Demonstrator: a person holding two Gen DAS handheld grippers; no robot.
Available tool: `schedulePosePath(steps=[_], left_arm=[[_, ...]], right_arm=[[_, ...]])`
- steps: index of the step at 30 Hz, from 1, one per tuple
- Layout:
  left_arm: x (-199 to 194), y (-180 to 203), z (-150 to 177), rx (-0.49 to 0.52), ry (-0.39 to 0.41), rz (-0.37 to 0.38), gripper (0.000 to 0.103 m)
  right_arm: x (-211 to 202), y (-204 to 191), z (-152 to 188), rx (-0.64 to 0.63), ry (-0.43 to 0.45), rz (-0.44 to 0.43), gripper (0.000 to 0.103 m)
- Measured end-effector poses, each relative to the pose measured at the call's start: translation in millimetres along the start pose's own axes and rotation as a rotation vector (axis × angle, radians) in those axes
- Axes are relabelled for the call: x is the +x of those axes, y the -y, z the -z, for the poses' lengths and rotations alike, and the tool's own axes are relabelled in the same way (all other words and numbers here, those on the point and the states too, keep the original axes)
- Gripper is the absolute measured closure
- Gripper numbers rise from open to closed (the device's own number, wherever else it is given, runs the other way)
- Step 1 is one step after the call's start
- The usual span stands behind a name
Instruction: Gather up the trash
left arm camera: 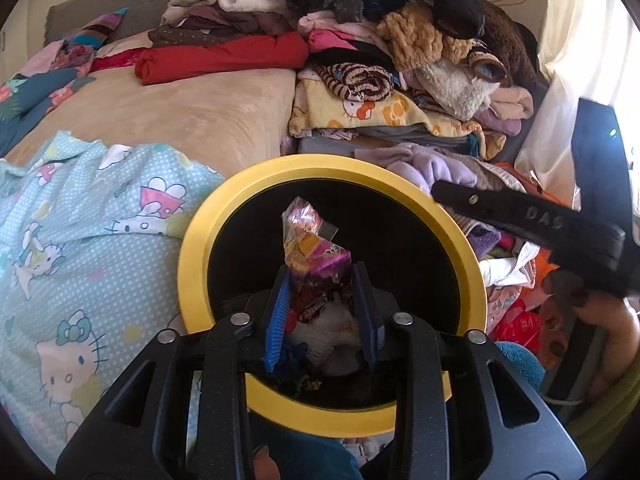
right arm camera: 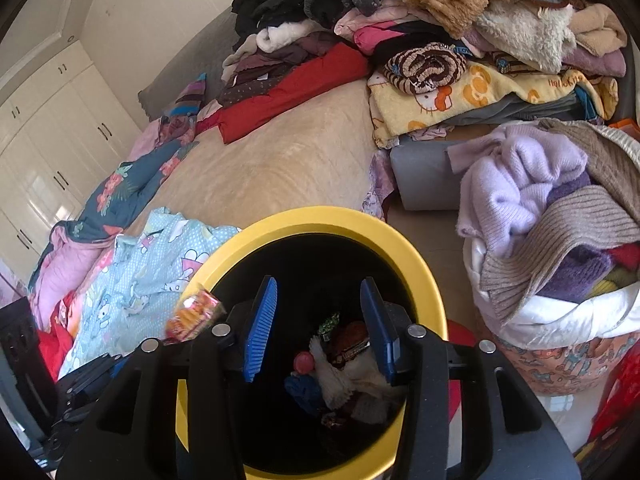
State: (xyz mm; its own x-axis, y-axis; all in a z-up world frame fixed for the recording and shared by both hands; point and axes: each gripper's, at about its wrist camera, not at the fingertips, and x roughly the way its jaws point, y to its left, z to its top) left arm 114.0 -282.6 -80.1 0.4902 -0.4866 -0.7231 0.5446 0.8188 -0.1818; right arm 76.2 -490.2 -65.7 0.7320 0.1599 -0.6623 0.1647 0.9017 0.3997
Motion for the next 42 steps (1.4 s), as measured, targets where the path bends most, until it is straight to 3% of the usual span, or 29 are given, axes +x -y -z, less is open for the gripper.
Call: schedulePosePath(steps=[1,3,10,18,25,29,34,42], left_arm=[[1.2,0.4,-0.5,0.002,-0.003,0.001,0.073],[0.1,0.4,-0.2,0.005,-0.002,-0.001,0.059],[-15.8,-6.2,-0.6,0.004,0.028,-0.034,0.042],[-45.7,-36.0,2.3,-0.049,0.072,-0.099,0.012],[-81.8,-62.9,12.9,-0.082,0.149,-0.179,0.011],[-102.2,-78.6,20.6,-0.119,0.194,-0.213,0.011],[-125.2,-92.6,33.3,-0.152,0.247,-0.241,0.011],[-156.9,-98.1,54.4,-0.169,0.334,-0.294,0.011]], right_arm=[[-2.2,-0.2,-1.5,-0.007,0.001,0.001,0.060],[-7.7,-2.2,-4.3,-0.029,0.004,0.003,0.056],[-30.1,-24.0,-7.0,-0.146,0.028,-0.027,0.034],[-56.3,-53.1,-0.8,-0.211,0.115,-0.054,0.011],[-58.0,-77.5,17.1,-0.247,0.151,-0.086,0.006],[-62.7,-96.5,30.7,-0.298,0.226,-0.033,0.006],[-69.9,-120.3,50.6,-0.368,0.315,-0.030,0.006],[-77.6,-140.9,80.1,-0.348,0.406,-0.047,0.006]])
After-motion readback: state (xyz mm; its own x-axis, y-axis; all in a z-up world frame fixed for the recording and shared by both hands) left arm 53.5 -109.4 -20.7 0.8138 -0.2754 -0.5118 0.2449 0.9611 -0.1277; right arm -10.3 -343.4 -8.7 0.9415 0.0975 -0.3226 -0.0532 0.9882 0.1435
